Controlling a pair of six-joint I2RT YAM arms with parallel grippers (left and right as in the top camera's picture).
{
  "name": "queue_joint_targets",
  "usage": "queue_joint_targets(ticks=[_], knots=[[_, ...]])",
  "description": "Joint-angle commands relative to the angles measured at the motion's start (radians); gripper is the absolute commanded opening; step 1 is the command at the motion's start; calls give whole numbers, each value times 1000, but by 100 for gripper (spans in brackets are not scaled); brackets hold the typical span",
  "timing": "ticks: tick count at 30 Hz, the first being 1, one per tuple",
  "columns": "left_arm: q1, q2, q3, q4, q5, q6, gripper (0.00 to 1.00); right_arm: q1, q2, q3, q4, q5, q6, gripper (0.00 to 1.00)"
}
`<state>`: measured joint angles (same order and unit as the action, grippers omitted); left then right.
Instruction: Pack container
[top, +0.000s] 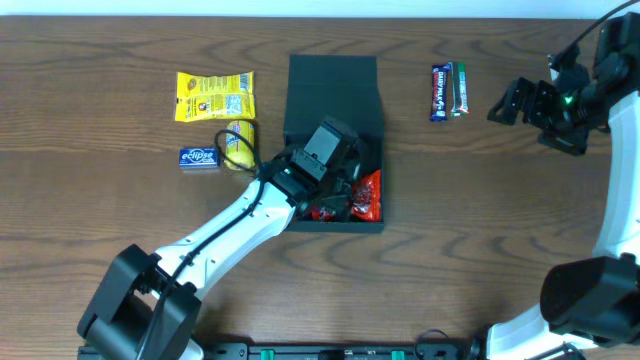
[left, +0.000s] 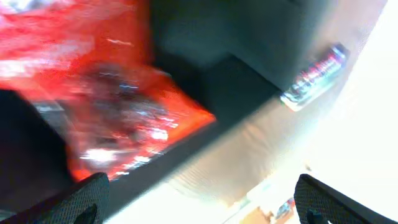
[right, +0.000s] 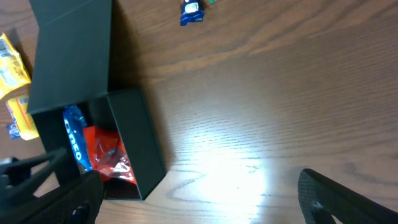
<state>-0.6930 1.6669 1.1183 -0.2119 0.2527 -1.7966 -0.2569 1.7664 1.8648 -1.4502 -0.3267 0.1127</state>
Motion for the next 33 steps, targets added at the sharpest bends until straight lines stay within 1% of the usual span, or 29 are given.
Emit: queue_joint_targets(ticks=[1,2,4,5,6,7,9,11,12,13,16,18,19,22,26,29,33], knots=[[1,-9,-3,61,14,170,95,-4,-9,5,-2,-14,-17,99],[1,-16,-3,79,12,202,95,-4,-9,5,-3,-14,-17,99],[14,-46,-3,106,3,317,95,-4,-9,5,-7,-15,-23,99],[27,-64,-3,104,-9,395,95,-3,-9,5,-9,-16,-26,99],[40,-84,-3,95,-24,480,95,-3,-9,5,-9,-18,-26,95],[60,-113,-3,66,-54,566,95,-2,-9,5,-10,-25,-26,83],[101,-166,-3,-25,-146,682,96,14,-9,5,-17,-55,-48,49],[150,-222,-3,-137,-246,797,100,50,-9,2,-26,-92,-77,15],[180,-254,-3,-195,-296,871,100,82,-9,-3,-32,-107,-90,5],[201,-276,-3,-233,-330,925,95,110,-9,-10,-37,-111,-94,1],[268,-343,-3,-338,-408,1048,98,246,-9,-60,-39,-113,-103,1],[304,-377,-3,-373,-429,1112,98,369,-9,-120,-18,-115,-128,1],[320,-390,-3,-380,-429,1144,96,424,-9,-153,2,-114,-139,1],[357,-414,-3,-394,-428,1170,95,549,-8,-246,69,-80,-140,1],[396,-422,-3,-414,-427,1181,95,621,-8,-342,125,-81,-136,1],[419,-422,-3,-420,-381,1220,95,653,-8,-415,174,-90,-135,1],[420,-422,-3,-419,-355,1255,95,676,-8,-512,294,-89,-91,1]])
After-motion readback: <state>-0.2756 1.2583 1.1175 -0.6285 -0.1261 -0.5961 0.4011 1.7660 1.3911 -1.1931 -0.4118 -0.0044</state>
